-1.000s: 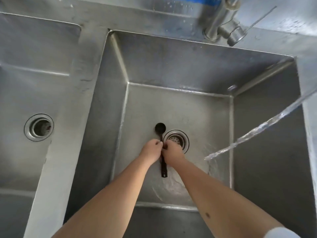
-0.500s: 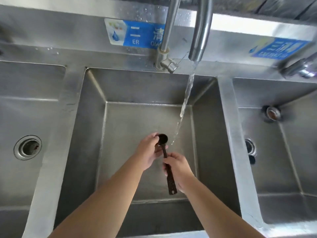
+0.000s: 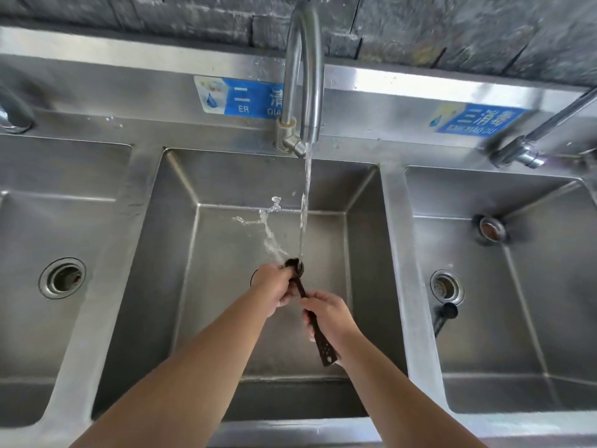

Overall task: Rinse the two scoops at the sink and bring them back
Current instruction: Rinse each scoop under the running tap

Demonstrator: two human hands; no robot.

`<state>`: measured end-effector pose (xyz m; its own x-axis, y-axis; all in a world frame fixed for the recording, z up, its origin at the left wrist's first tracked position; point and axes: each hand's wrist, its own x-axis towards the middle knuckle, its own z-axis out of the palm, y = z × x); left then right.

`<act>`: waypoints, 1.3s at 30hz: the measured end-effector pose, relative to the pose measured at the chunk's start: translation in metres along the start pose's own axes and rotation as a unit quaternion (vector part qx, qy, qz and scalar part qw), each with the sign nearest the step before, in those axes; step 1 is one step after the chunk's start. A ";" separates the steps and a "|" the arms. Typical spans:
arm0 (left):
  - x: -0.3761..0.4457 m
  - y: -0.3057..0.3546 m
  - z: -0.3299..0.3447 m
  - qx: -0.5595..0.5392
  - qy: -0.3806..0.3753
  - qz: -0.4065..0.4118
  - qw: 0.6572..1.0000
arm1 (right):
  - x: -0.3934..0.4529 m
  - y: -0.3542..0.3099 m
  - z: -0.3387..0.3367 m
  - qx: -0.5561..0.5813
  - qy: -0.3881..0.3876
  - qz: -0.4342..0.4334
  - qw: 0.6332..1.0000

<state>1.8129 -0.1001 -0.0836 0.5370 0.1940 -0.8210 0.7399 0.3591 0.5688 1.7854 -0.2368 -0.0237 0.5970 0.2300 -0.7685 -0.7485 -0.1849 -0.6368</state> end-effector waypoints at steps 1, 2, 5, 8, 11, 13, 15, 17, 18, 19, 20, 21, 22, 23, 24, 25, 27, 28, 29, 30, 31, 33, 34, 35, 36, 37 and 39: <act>-0.002 -0.001 0.002 -0.033 -0.015 -0.003 0.999 | -0.002 0.000 -0.001 -0.001 -0.002 0.000 1.000; -0.006 -0.001 0.004 -0.073 -0.037 -0.010 0.997 | -0.005 0.000 -0.002 -0.001 -0.006 0.000 1.000; -0.010 -0.003 0.005 -0.191 -0.080 -0.037 0.978 | -0.012 0.001 -0.006 0.017 -0.015 0.012 1.000; -0.014 -0.003 0.007 -0.209 -0.075 -0.030 0.975 | -0.016 0.002 -0.009 0.054 -0.027 0.022 0.998; -0.018 -0.001 0.010 -0.127 -0.031 -0.005 0.991 | -0.016 0.004 -0.009 0.069 -0.038 0.023 0.997; -0.022 0.002 0.009 -0.113 -0.034 0.007 0.993 | -0.014 0.003 -0.007 0.074 -0.041 0.019 0.996; -0.028 0.006 0.007 -0.162 -0.072 0.012 0.984 | -0.008 -0.001 -0.003 0.075 -0.039 0.007 0.996; -0.034 0.013 0.005 -0.213 -0.109 0.029 0.971 | -0.001 -0.010 0.001 0.081 -0.039 -0.004 0.996; -0.036 0.018 0.003 -0.218 -0.119 0.044 0.968 | 0.003 -0.015 0.003 0.084 -0.042 -0.008 0.996; -0.038 0.024 0.001 -0.213 -0.127 0.060 0.967 | 0.006 -0.020 0.006 0.088 -0.045 -0.014 0.995; -0.040 0.030 -0.002 -0.198 -0.137 0.074 0.968 | 0.009 -0.025 0.008 0.092 -0.049 -0.022 0.994; -0.043 0.036 -0.005 -0.176 -0.152 0.087 0.969 | 0.011 -0.031 0.011 0.097 -0.052 -0.031 0.993; -0.046 0.042 -0.007 -0.149 -0.168 0.099 0.969 | 0.014 -0.037 0.014 0.107 -0.054 -0.041 0.992; -0.049 0.047 -0.007 -0.126 -0.180 0.108 0.970 | 0.016 -0.043 0.016 0.118 -0.055 -0.051 0.990; -0.051 0.052 -0.007 -0.110 -0.184 0.116 0.970 | 0.018 -0.050 0.017 0.130 -0.056 -0.059 0.988; -0.052 0.057 -0.006 -0.101 -0.182 0.124 0.970 | 0.020 -0.056 0.018 0.140 -0.058 -0.065 0.986; -0.051 0.066 -0.005 -0.097 -0.171 0.139 0.970 | 0.024 -0.068 0.019 0.156 -0.069 -0.074 0.983; -0.050 0.071 -0.005 -0.096 -0.168 0.146 0.970 | 0.026 -0.073 0.020 0.159 -0.076 -0.079 0.981; -0.050 0.076 -0.006 -0.096 -0.167 0.153 0.969 | 0.028 -0.077 0.020 0.158 -0.079 -0.083 0.981; -0.049 0.080 -0.007 -0.096 -0.168 0.160 0.968 | 0.029 -0.081 0.020 0.155 -0.077 -0.086 0.981; -0.049 0.083 -0.007 -0.095 -0.172 0.166 0.966 | 0.031 -0.085 0.020 0.154 -0.076 -0.087 0.981; -0.050 0.089 -0.006 -0.094 -0.179 0.175 0.963 | 0.034 -0.092 0.020 0.152 -0.077 -0.089 0.981; -0.050 0.092 -0.005 -0.095 -0.178 0.180 0.963 | 0.035 -0.096 0.021 0.152 -0.080 -0.090 0.981; -0.050 0.096 -0.004 -0.097 -0.172 0.185 0.963 | 0.036 -0.100 0.022 0.154 -0.082 -0.090 0.980; -0.049 0.100 -0.003 -0.100 -0.164 0.190 0.963 | 0.038 -0.105 0.023 0.158 -0.082 -0.087 0.980; -0.048 0.104 -0.002 -0.104 -0.158 0.194 0.963 | 0.039 -0.110 0.025 0.160 -0.079 -0.085 0.980; -0.048 0.114 -0.002 -0.107 -0.152 0.203 0.961 | 0.042 -0.123 0.029 0.148 -0.069 -0.093 0.982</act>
<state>1.8709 -0.0668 0.0204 0.8820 0.0936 -0.4618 0.3609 0.4959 0.7898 1.8939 -0.1772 0.0239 0.7026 0.3638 -0.6115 -0.6929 0.1544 -0.7043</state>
